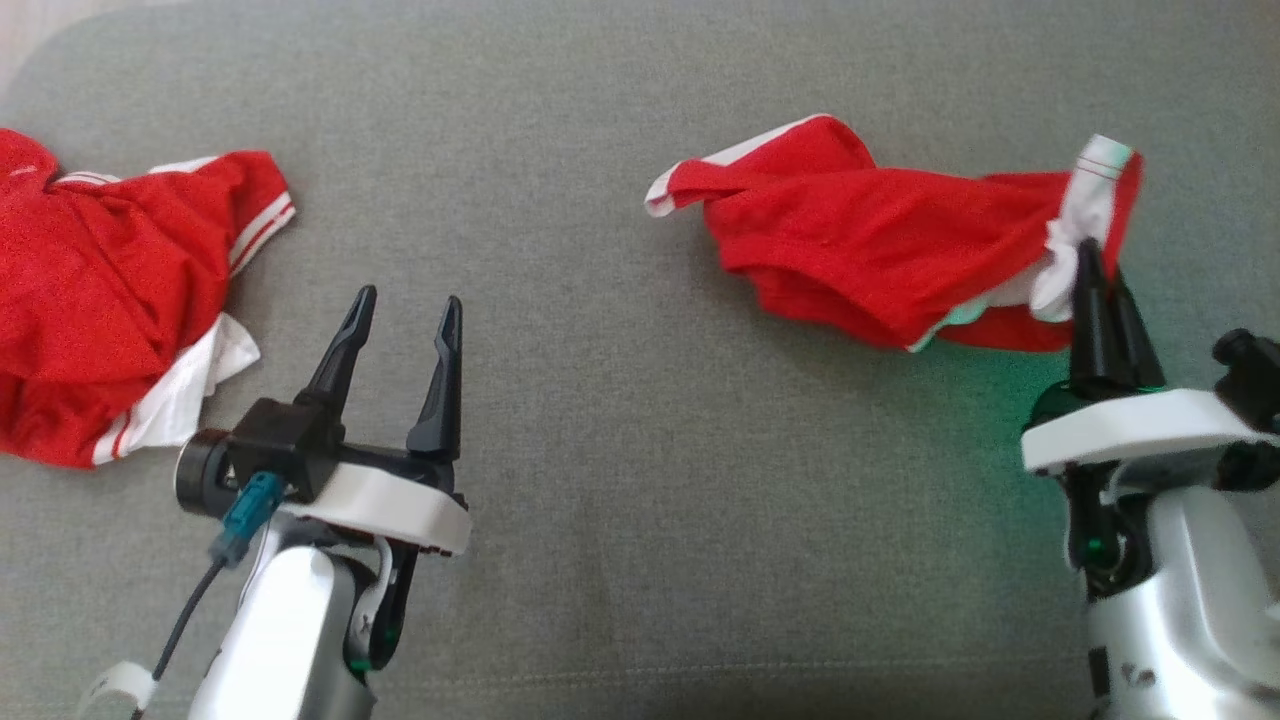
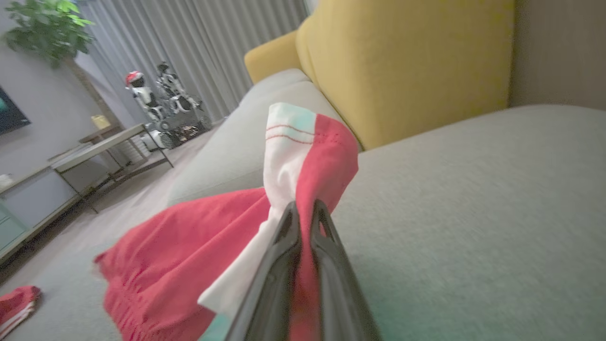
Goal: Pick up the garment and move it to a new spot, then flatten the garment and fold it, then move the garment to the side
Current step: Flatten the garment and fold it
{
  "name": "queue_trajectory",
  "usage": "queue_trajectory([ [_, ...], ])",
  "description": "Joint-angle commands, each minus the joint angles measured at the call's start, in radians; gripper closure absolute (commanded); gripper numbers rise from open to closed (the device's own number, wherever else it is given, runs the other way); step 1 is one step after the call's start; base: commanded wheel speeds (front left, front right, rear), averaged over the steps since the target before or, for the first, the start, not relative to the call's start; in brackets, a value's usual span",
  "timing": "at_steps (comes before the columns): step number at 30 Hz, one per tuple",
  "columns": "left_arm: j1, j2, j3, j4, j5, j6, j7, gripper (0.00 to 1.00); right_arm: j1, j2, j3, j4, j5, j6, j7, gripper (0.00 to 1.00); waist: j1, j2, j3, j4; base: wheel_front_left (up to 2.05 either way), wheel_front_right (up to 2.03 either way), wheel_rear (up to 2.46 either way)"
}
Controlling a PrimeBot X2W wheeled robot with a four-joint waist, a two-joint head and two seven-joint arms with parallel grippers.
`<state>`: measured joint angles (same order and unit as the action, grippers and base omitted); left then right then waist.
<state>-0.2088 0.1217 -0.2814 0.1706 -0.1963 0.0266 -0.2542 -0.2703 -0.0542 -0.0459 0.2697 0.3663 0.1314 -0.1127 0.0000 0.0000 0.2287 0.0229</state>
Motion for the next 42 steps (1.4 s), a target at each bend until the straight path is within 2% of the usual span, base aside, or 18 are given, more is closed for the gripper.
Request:
queue_trajectory([
  [1,-0.041,0.015,0.033,-0.032,0.007,-0.002,-0.008,0.0,-0.046,0.004,0.009,-0.015,-0.006,-0.001,0.003,1.0,0.0,0.0,0.008,-0.004,0.0,0.0,0.0],
  [3,-0.047,0.014,0.031,-0.032,0.009,-0.004,-0.008,0.0,-0.072,0.004,-0.023,0.043,-0.023,-0.001,0.009,1.0,0.0,0.0,0.017,-0.005,0.0,0.0,0.0],
  [4,-0.049,0.014,0.03,-0.031,0.01,-0.005,-0.008,0.0,-0.084,0.004,-0.035,0.071,-0.029,-0.001,0.009,0.77,0.0,0.0,0.019,-0.005,0.0,0.0,0.0],
  [5,-0.051,0.013,0.03,-0.03,0.01,-0.006,-0.008,0.0,-0.093,0.004,-0.044,0.098,-0.04,-0.001,0.014,0.13,0.0,0.0,0.022,-0.006,0.0,0.0,0.0],
  [6,-0.053,0.013,0.029,-0.029,0.011,-0.007,-0.008,0.0,-0.104,0.004,-0.047,0.116,-0.045,-0.001,0.008,0.0,0.0,0.0,0.023,-0.006,0.0,0.0,0.0],
  [12,-0.049,0.011,0.028,-0.021,0.013,-0.01,-0.008,0.0,-0.1,0.004,-0.052,0.154,-0.078,-0.001,-0.033,0.0,0.0,0.0,0.011,-0.005,0.0,0.0,0.0],
  [19,-0.024,0.01,0.034,-0.017,0.013,-0.006,-0.008,0.0,-0.038,0.004,-0.015,0.027,-0.163,-0.001,-0.075,0.0,0.0,0.0,-0.032,-0.01,0.0,0.0,0.0],
  [29,0.042,0.015,0.052,-0.034,0.015,0.014,-0.008,0.0,0.087,0.004,0.056,-0.164,-0.257,-0.001,-0.029,0.0,0.0,0.0,-0.1,-0.005,0.0,0.0,0.0],
  [35,0.09,0.024,0.06,-0.045,0.018,0.028,-0.008,0.0,0.166,0.004,0.085,-0.229,-0.273,-0.001,0.009,0.0,0.0,0.0,-0.128,0.0,0.0,0.0,0.0],
  [42,0.099,0.025,0.059,-0.05,0.017,0.035,-0.008,0.0,0.188,0.004,0.085,-0.255,-0.254,-0.001,0.029,0.0,0.0,0.0,-0.131,0.004,0.0,0.0,0.0],
])
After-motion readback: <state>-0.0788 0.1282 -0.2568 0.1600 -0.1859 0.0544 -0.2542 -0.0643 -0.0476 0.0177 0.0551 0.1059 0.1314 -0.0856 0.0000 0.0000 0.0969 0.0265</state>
